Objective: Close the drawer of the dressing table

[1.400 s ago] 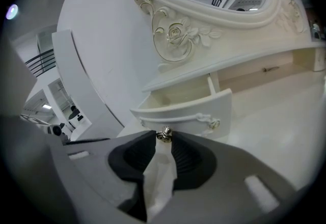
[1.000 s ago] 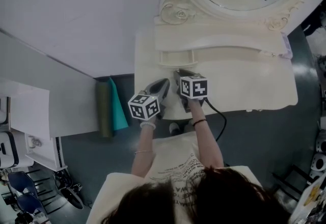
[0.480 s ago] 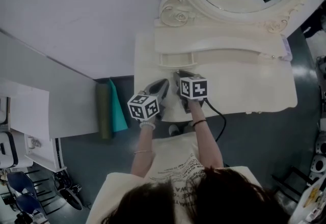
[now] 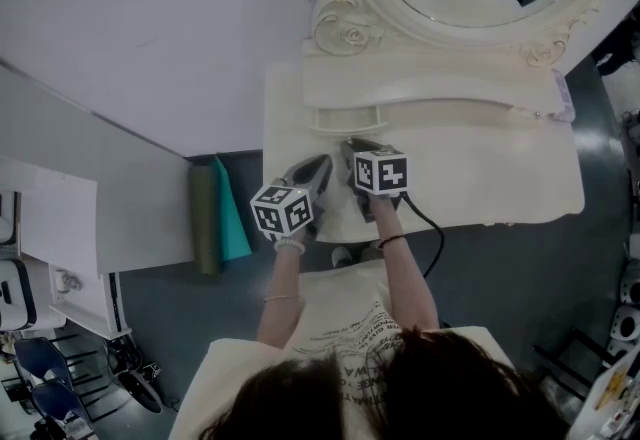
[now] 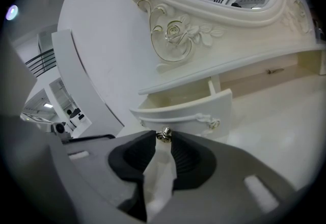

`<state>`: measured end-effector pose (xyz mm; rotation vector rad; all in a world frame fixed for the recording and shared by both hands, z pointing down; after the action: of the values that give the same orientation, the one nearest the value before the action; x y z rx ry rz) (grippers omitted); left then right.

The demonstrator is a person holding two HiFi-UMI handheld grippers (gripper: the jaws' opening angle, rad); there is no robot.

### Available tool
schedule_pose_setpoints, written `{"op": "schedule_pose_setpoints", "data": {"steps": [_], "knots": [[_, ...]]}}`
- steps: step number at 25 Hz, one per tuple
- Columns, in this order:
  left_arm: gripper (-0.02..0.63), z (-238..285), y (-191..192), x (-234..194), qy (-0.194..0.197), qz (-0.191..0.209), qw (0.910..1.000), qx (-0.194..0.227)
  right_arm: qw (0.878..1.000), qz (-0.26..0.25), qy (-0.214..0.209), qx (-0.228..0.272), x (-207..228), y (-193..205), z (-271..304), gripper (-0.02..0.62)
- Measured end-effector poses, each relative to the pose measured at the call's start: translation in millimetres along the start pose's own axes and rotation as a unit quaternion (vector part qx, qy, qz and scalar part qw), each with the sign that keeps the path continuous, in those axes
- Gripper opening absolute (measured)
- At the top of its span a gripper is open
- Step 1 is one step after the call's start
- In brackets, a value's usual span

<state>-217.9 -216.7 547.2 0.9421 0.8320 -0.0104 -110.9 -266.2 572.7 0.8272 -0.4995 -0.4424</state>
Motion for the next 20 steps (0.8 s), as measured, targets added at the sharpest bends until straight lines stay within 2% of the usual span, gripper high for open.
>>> {"op": "schedule_pose_setpoints", "data": {"steps": [20], "knots": [[-0.001, 9.6, -9.1, -5.3, -0.009, -0.003, 0.9999, 0.006, 1.0, -0.004, -0.007, 0.0, 10.5, -11.3, 10.1, 0.092]]}}
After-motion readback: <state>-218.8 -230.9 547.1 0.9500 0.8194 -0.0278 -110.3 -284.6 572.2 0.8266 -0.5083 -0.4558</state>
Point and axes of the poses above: the fingertips, and each gripper's own axes: z forward along the fingers, x to its right, y out of its underside, the point moved 5 cm from there along -z, backward along the fingers, and after that the axes turned 14 degrees about -z, right-handed, at the moved point
